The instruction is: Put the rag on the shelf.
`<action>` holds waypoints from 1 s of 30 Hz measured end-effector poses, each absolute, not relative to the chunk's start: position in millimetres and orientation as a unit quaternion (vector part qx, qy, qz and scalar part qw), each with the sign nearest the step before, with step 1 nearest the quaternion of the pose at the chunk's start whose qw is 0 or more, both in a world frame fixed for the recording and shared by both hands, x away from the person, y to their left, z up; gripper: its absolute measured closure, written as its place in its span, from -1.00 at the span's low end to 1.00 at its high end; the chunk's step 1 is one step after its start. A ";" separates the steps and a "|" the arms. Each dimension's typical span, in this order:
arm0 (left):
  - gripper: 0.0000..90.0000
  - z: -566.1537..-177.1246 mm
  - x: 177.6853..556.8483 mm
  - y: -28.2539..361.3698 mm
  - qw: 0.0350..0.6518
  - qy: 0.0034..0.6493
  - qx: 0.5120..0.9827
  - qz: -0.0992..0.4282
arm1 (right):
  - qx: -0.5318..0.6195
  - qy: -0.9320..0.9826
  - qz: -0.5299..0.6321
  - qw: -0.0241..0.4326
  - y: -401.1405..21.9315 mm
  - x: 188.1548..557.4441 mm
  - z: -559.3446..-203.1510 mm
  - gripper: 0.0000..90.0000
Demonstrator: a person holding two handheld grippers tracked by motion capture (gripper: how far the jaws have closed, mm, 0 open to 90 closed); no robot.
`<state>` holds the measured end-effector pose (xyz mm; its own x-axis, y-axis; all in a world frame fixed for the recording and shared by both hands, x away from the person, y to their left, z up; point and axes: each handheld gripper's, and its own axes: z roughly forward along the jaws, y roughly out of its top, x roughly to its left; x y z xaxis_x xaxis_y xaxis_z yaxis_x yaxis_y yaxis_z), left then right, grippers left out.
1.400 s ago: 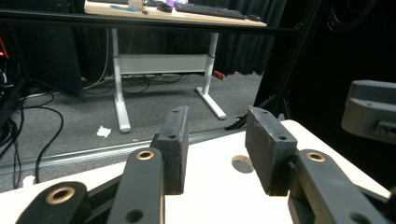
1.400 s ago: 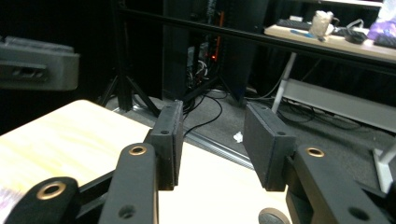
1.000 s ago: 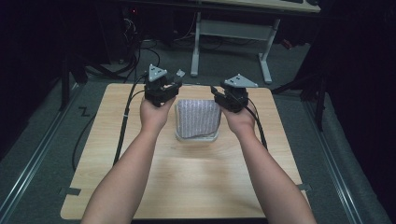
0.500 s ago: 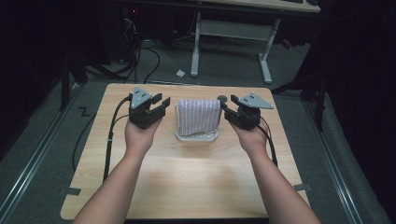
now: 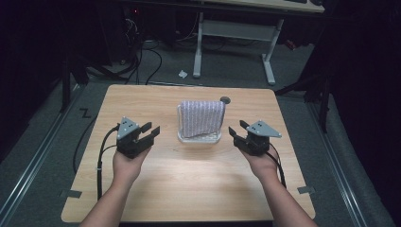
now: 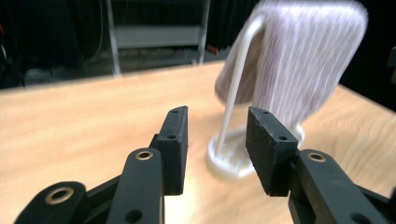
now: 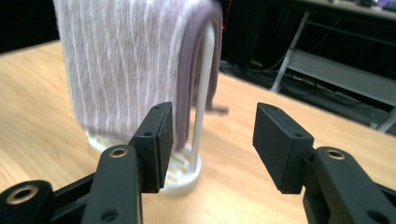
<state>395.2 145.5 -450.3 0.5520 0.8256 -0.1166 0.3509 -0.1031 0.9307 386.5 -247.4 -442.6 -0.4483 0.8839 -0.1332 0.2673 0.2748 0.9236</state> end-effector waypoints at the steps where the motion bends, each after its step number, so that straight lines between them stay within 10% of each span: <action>1: 0.32 -456.5 394.8 146.7 0.521 0.420 0.711 0.218 | 0.396 0.726 0.442 0.347 -247.1 384.9 -448.1 0.07; 17: 0.11 -525.5 304.1 132.4 0.443 0.382 0.796 0.154 | 0.438 0.762 0.397 0.265 -269.3 296.9 -522.6 -0.02; 30: 0.07 -531.1 315.6 142.4 0.452 0.414 0.780 0.129 | 0.447 0.766 0.391 0.245 -266.4 300.2 -532.6 -0.04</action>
<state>315.6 142.4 -531.1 0.6234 0.7623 -0.1737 0.5301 -0.2488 0.8106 300.2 -266.4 -532.6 -0.4806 0.8766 -0.0261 0.4925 0.2944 0.8190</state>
